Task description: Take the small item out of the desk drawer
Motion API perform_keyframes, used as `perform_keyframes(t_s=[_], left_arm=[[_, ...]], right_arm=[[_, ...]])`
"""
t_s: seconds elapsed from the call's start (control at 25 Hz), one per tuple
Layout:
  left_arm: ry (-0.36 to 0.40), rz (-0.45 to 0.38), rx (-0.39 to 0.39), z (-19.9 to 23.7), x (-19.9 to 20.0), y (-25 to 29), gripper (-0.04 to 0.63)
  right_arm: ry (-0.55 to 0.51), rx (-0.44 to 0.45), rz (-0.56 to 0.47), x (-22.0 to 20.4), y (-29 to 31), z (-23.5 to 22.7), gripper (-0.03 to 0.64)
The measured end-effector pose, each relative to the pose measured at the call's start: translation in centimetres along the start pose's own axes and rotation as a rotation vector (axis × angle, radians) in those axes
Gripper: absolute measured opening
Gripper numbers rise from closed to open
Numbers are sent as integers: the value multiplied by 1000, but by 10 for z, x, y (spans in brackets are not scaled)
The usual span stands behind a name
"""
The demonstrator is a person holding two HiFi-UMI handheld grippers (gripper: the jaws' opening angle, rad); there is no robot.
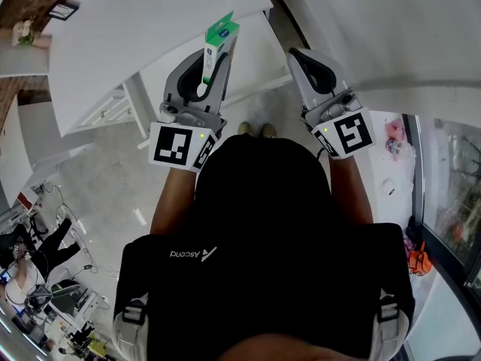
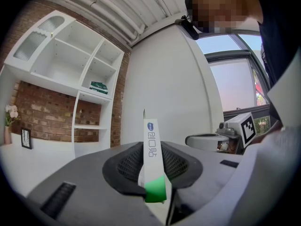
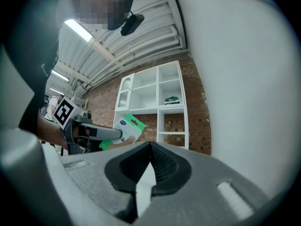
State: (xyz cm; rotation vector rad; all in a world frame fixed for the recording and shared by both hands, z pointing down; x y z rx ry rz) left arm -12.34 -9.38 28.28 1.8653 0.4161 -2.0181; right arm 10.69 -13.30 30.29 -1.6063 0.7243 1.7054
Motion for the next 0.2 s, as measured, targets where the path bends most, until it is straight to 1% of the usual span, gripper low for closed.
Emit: perform_keyframes(t_s=[0.2], left_arm=[[8, 0, 4, 1, 1, 3, 93]], right_arm=[[-5, 5, -4, 1, 3, -6, 2]])
Point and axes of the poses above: the fingertips, and each gripper's own axes: y forward along the fingers, z to its left, x out of its top, the point moved 10 cm from there along -y, backward along the fingers, and after that the axes turned 2 degrees about -y, right-handed, at the moved point
